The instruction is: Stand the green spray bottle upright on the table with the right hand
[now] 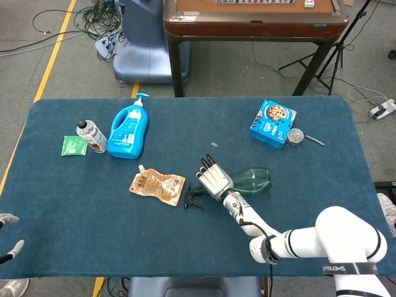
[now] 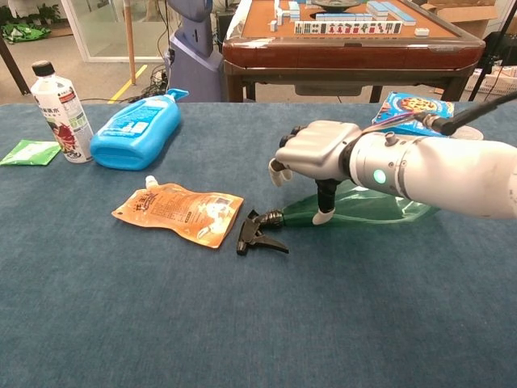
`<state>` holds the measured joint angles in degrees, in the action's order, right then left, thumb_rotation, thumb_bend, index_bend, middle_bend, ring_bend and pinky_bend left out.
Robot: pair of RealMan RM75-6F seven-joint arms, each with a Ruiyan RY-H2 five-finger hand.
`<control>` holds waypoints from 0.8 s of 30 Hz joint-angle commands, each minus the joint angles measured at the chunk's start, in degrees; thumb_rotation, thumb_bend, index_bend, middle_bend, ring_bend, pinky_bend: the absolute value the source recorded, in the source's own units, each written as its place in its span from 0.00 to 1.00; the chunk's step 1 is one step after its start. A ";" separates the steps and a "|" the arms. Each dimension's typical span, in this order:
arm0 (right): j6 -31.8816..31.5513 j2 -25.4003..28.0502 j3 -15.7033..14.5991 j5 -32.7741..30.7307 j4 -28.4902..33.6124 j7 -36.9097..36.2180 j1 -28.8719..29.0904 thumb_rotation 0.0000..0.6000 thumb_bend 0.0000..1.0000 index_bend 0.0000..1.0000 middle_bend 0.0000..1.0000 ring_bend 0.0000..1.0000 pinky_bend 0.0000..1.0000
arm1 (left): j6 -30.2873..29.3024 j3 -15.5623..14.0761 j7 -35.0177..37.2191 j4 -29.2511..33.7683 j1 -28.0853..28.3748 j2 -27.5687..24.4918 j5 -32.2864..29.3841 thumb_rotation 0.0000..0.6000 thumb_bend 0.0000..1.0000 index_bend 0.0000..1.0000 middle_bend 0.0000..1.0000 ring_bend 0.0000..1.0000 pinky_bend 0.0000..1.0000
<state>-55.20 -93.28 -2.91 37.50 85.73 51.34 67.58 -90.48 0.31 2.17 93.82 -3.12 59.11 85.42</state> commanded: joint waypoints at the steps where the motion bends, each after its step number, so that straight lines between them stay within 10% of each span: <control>1: 0.00 -0.71 -0.43 0.89 -1.11 0.93 -0.43 0.92 0.14 0.29 0.25 0.03 0.00 | -0.15 0.05 0.36 -0.35 -0.17 0.02 -0.15 1.00 0.26 0.37 0.31 0.29 0.16; 24: -0.11 -2.67 -0.66 0.14 -2.19 9.61 -1.77 0.93 0.22 0.49 0.34 0.08 0.00 | 0.23 0.15 1.75 -1.96 -0.31 0.42 -0.22 1.00 0.26 0.38 0.31 0.29 0.16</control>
<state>-55.43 -95.93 -3.59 37.57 83.55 61.04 65.88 -90.25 0.46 3.92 91.87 -3.43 59.53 85.20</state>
